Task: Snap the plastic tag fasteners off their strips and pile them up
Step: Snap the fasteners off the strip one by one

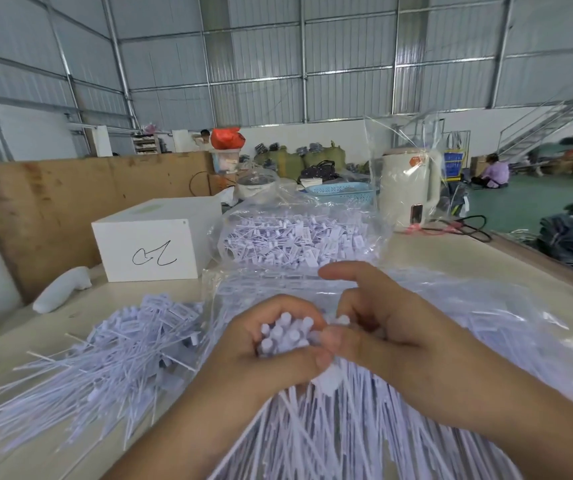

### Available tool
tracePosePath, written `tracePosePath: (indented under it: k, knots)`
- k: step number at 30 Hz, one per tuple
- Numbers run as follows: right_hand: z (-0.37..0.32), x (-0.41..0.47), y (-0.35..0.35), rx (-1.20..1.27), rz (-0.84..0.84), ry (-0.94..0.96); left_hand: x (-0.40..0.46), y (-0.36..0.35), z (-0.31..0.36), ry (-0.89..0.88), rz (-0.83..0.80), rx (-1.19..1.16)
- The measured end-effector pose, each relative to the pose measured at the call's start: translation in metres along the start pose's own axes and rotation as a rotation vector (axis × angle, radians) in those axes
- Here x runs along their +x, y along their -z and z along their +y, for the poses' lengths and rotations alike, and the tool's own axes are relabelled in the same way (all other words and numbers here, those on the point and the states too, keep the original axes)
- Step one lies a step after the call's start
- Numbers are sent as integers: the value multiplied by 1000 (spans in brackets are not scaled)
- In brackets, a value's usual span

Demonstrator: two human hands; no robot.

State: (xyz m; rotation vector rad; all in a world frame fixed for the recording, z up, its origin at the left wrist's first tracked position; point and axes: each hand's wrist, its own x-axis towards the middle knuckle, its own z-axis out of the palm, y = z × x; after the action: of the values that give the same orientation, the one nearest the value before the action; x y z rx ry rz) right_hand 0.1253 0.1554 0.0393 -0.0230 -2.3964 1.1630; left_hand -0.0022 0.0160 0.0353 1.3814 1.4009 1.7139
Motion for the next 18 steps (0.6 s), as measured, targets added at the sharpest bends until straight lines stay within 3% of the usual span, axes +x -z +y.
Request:
tracePosePath:
  k: [6, 11, 15, 18]
  knots:
    - [2, -2, -6, 98, -48, 4, 0, 11, 4, 116, -278, 37]
    - [-4, -1, -4, 101, -81, -20, -1, 19, 6, 128, -354, 20]
    - [-8, -2, 14, 1, -326, -201, -1, 17, 5, 103, -404, 37]
    - [-8, 0, 21, 18, -309, -218, 0, 9, 3, 87, -295, 59]
